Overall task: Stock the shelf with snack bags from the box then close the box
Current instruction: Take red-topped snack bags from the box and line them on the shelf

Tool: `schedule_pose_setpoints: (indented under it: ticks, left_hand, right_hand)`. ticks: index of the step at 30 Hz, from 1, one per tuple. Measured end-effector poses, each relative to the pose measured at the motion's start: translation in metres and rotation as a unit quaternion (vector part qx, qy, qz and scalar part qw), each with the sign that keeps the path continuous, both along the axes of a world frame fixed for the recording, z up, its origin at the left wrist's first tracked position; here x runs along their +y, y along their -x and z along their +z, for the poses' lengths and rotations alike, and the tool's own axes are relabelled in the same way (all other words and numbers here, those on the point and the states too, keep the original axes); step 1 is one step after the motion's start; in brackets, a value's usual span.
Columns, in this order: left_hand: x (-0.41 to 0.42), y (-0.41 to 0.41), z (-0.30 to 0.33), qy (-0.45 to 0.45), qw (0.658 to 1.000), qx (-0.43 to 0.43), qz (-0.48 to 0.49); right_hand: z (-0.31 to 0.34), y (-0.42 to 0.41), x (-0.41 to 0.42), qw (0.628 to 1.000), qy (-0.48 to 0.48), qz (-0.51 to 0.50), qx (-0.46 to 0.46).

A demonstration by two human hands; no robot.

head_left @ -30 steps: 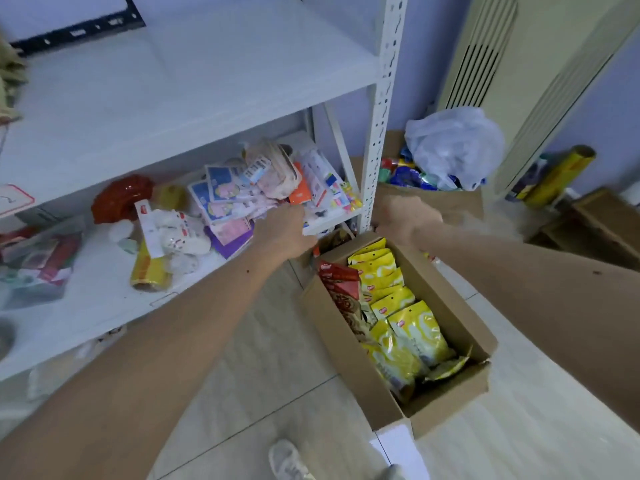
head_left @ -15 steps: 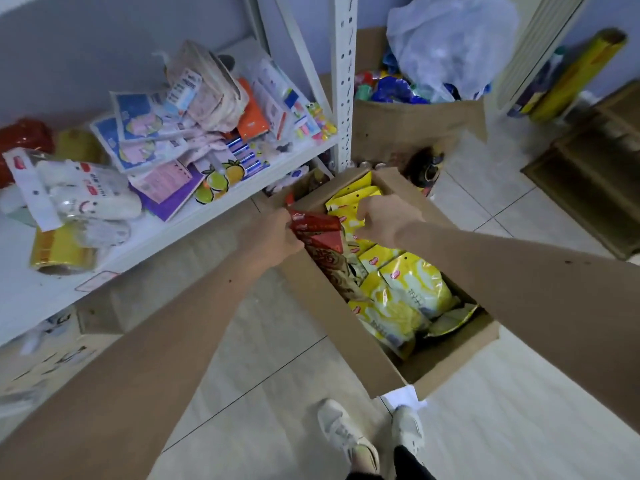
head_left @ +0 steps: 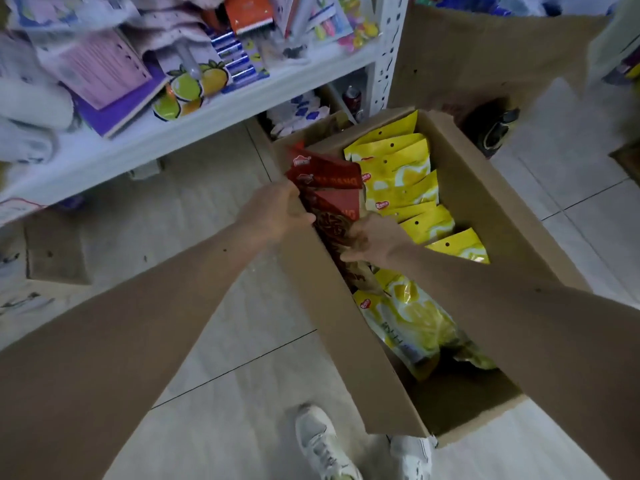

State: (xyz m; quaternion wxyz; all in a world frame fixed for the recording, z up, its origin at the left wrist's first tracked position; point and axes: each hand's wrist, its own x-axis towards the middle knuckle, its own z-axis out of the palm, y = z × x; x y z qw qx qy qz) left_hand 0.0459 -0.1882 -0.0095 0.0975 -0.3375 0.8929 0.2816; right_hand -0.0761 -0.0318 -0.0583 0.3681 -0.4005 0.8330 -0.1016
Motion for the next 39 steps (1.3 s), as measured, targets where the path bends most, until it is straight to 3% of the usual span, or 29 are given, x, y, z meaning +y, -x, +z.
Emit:
schedule_pose_setpoints:
  ticks: [8,14,23,30,34,39]
  left_hand:
    - [-0.015,0.009,-0.038,0.030,0.999,0.011,-0.012]
    - [-0.025,0.031,-0.045,0.066,0.996,0.038,-0.045]
    - [-0.026,0.047,-0.068,0.089,0.990,-0.025,-0.103]
    - [-0.014,0.057,-0.075,0.075,0.993,0.018,-0.089]
    - [-0.005,0.060,-0.087,-0.015,0.995,0.058,-0.075]
    - [0.007,0.060,-0.091,-0.066,0.993,0.099,-0.023]
  right_hand:
    - [-0.062,-0.004,0.001,0.994,0.076,-0.042,0.066]
    - [-0.060,0.020,0.034,0.992,0.108,-0.065,0.015]
    - [-0.077,0.031,0.065,0.984,0.129,-0.121,-0.007]
    - [-0.084,0.037,0.069,0.979,0.141,-0.147,-0.018]
    - [-0.090,0.038,0.072,0.976,0.145,-0.162,-0.022]
    - [-0.095,0.038,0.073,0.966,0.177,-0.183,-0.035]
